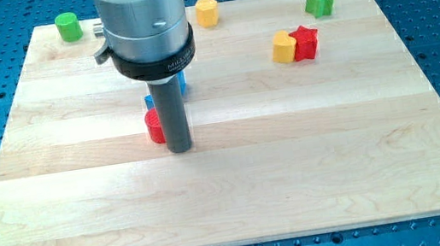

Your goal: Move the red circle to the left center

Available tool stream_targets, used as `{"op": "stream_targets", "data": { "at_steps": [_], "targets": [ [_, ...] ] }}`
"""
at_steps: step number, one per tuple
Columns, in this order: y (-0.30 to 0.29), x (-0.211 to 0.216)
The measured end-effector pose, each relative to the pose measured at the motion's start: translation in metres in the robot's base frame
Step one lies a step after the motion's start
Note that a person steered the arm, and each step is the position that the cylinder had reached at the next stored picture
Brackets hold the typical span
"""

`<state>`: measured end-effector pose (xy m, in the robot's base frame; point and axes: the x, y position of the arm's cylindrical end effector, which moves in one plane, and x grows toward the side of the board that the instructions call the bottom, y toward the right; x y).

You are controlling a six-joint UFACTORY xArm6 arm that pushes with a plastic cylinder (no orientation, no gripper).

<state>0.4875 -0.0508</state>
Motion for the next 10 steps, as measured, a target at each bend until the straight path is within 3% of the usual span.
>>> {"op": "stream_targets", "data": {
  "at_steps": [1,3,6,7,10],
  "targets": [
    [0.034,0.001],
    [-0.094,-0.032],
    [-0.068,-0.055],
    [-0.120,-0.061],
    [-0.147,-0.061]
  ]
}}
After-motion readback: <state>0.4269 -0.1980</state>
